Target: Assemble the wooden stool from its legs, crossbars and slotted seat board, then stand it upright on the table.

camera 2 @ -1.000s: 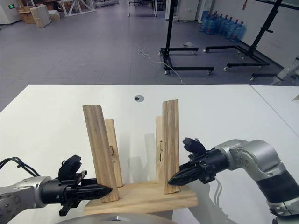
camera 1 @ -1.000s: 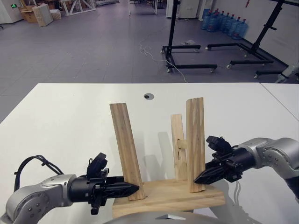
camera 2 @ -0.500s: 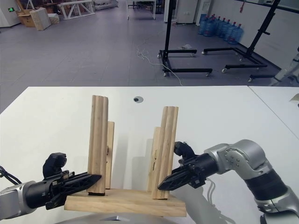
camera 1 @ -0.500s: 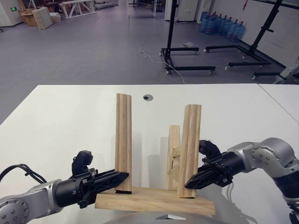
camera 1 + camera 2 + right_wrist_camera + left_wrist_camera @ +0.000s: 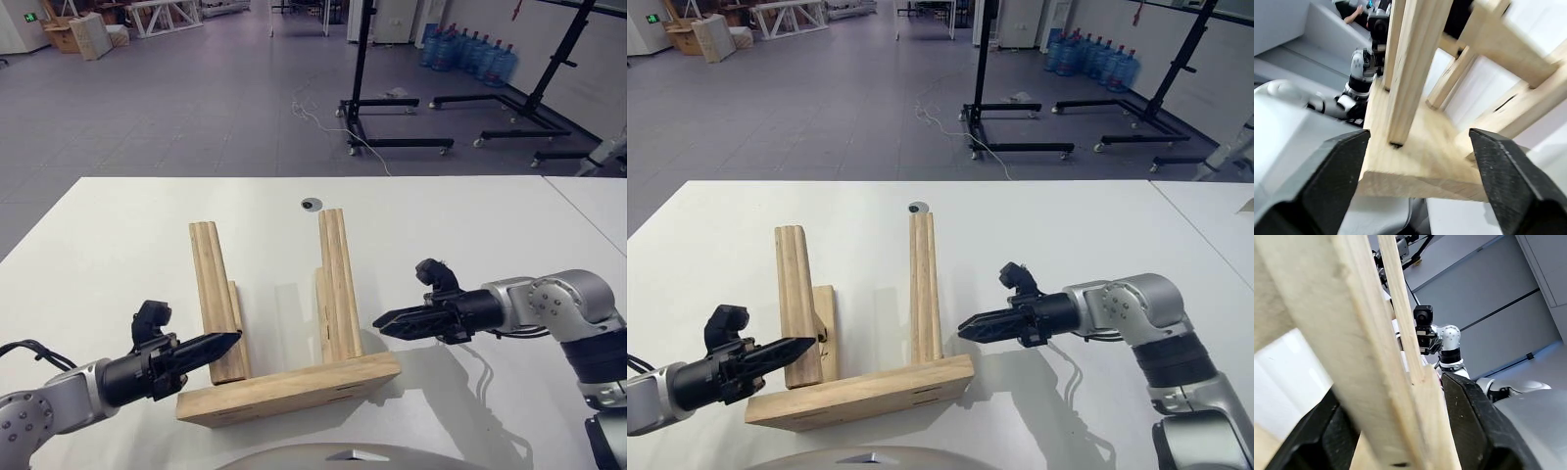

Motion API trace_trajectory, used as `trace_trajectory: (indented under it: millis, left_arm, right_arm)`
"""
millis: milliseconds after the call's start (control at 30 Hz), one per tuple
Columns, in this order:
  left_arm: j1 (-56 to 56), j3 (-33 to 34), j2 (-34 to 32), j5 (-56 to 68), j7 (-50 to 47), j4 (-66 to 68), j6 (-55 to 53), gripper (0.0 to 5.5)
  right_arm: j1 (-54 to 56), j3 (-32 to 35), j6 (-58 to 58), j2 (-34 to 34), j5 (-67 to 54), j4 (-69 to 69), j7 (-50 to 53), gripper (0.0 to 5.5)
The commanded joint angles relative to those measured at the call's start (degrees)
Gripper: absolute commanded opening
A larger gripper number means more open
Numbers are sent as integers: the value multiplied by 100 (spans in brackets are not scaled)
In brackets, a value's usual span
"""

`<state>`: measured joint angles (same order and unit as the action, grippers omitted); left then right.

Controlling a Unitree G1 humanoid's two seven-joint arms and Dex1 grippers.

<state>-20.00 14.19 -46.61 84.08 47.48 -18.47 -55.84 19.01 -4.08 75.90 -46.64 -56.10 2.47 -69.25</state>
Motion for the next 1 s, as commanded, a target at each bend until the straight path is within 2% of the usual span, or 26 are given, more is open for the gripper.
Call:
trace_trajectory:
  millis: [33, 167, 233, 467, 600, 700, 833, 933, 1000]
  left_arm:
    - [170, -154, 53, -475, 277, 212, -43, 294]
    - [347, -125, 189, -709, 304, 461, -42, 349]
    - [393, 59, 215, -707, 335, 489, 4, 356]
    - [177, 891, 149, -969, 822, 178, 388, 356]
    - [-180, 1417, -58, -1381, 1149, 16, 552, 356]
    - [-783, 1457, -342, -2537, 1682, 17, 1218, 356]
    - [-1869, 1332, -807, -4521, 2540, 225, 2814, 356]
    - [-2250, 1042, -828, -5365, 2839, 74, 3638, 356]
    - [-2182, 697, -674, -5643, 2704, -60, 3854, 356]
  right_arm:
    - [5, 249, -360, 4, 201, -184, 106, 449]
    - [-206, 340, -803, -170, 431, -170, -20, 516]
    - [-528, 483, -1431, -177, 710, 15, 33, 538]
    - [-2245, 774, -4095, -188, 1896, 1059, -264, 538]
    - [-3077, 642, -5508, -180, 2600, 1225, -511, 538]
    - [-3479, 506, -6108, -189, 2865, 1295, -689, 538]
    - [-3833, 411, -6576, -51, 3005, 1447, -651, 538]
    - [-3838, 316, -6690, 185, 2981, 1588, -417, 538]
    - [-3766, 202, -6782, 305, 3036, 1577, -332, 538]
